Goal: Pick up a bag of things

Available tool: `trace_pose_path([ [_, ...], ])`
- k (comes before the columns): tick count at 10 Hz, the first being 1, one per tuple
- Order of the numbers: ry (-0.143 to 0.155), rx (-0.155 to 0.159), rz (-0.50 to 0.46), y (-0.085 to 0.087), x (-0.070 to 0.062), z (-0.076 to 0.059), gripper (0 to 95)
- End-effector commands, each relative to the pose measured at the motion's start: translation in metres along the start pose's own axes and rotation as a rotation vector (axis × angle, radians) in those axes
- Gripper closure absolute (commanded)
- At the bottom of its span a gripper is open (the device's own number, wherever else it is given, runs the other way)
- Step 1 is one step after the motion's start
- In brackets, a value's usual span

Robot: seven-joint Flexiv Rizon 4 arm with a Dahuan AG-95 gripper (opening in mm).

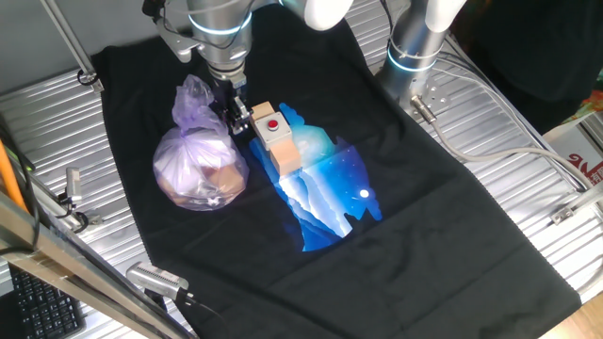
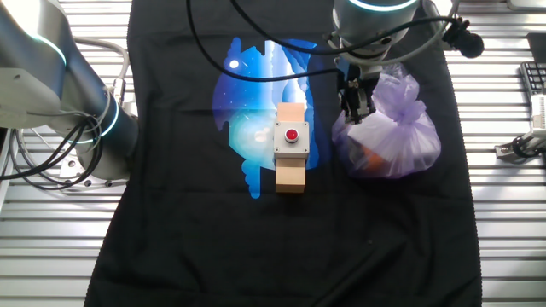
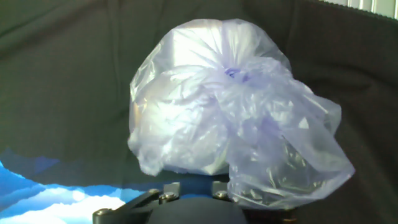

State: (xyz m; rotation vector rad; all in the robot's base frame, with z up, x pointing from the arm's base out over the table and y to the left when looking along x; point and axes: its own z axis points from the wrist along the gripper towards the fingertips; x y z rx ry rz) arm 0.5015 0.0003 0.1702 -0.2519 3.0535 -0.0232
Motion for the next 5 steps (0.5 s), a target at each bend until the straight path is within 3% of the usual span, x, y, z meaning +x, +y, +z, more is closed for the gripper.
trace_pose_path([
  [1,-0.008,0.002,0.006,0.000,0.002,-0.001,0.0],
  [5,-0.020,0.005,-0.003,-0.001,-0.009,-0.006,0.0],
])
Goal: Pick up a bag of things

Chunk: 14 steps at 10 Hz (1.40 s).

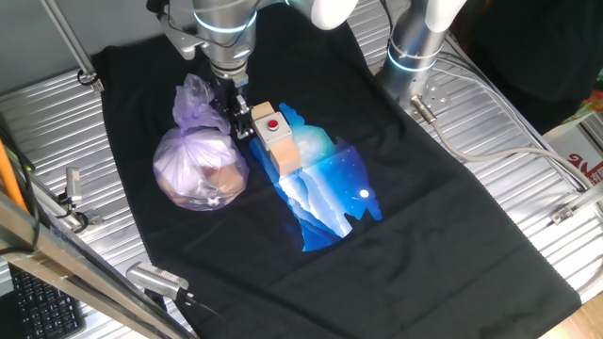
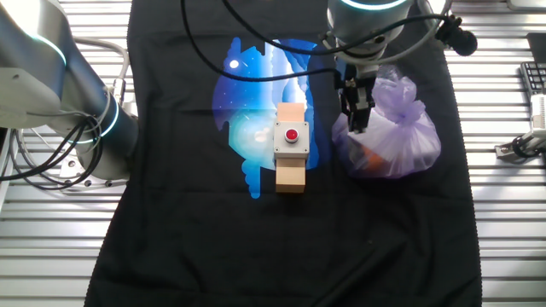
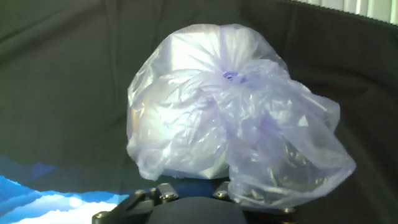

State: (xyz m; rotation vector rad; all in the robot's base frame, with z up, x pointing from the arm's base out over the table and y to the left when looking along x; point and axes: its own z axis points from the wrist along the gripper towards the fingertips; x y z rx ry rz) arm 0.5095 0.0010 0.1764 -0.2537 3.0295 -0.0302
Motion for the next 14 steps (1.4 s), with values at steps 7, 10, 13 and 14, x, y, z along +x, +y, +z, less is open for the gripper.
trace_pose_path([
  [7,0.042,-0.014,-0.008,-0.026,-0.038,0.004,0.0],
  [10,0.056,-0.016,-0.008,-0.024,-0.055,-0.001,0.0],
  [13,0.050,-0.017,-0.028,-0.029,-0.067,0.002,0.0],
  [14,0.049,-0.016,-0.034,-0.032,-0.069,0.004,0.0],
])
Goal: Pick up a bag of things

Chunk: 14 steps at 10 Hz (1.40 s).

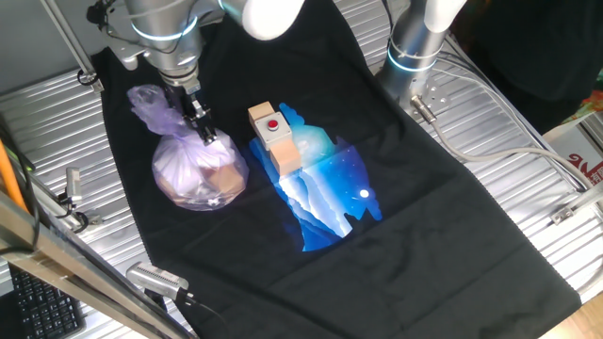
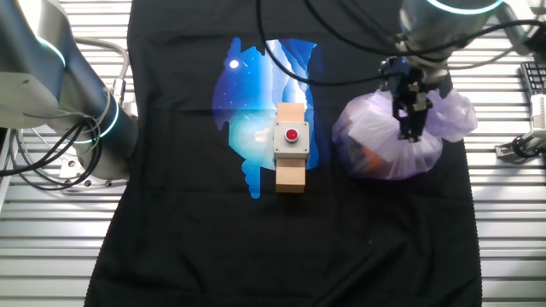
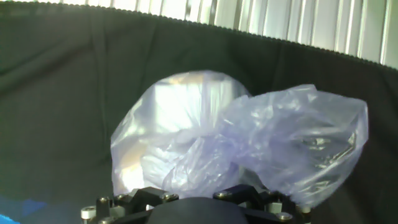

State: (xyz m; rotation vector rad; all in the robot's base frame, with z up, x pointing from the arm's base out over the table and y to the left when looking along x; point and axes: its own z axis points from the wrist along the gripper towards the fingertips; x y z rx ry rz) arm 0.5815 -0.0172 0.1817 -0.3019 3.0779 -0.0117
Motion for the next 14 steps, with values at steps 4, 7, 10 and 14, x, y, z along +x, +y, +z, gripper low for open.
trace_pose_path([
  [4,-0.010,0.000,-0.022,-0.011,-0.006,0.014,0.0],
  [7,-0.006,-0.004,-0.018,-0.008,-0.014,0.013,0.0],
  [10,-0.005,-0.005,-0.016,-0.006,-0.021,0.015,0.0],
  [14,-0.011,-0.005,-0.015,-0.006,-0.023,0.026,0.0],
])
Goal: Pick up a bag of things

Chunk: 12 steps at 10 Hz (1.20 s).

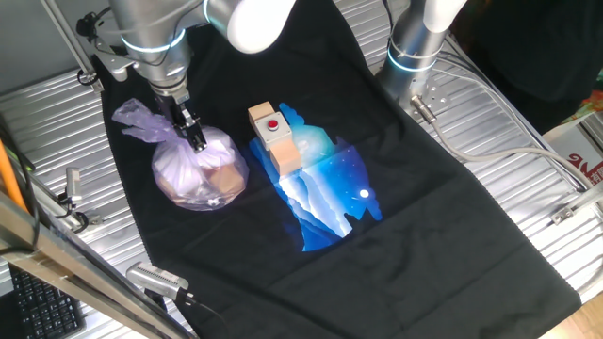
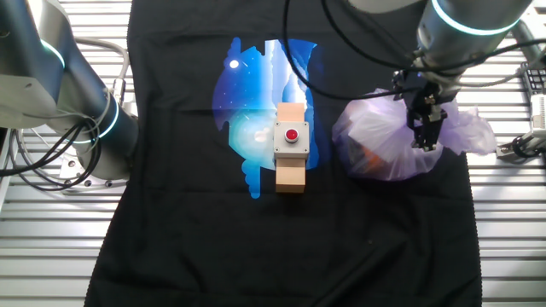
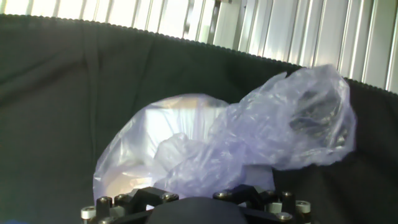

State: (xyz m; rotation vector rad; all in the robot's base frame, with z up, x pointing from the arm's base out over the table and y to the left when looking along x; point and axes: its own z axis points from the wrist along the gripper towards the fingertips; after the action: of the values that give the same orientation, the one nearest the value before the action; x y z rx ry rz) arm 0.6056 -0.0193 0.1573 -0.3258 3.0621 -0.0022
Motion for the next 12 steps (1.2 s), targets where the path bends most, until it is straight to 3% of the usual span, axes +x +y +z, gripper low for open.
trace_pose_path([
  [1,0.006,0.001,0.006,0.002,-0.001,0.003,0.0],
  [9,-0.009,0.005,0.012,0.004,0.001,0.027,0.0],
  [10,-0.009,0.005,0.012,0.003,0.003,0.028,19.0],
  [12,-0.007,0.004,0.020,0.003,0.003,0.029,19.0],
])
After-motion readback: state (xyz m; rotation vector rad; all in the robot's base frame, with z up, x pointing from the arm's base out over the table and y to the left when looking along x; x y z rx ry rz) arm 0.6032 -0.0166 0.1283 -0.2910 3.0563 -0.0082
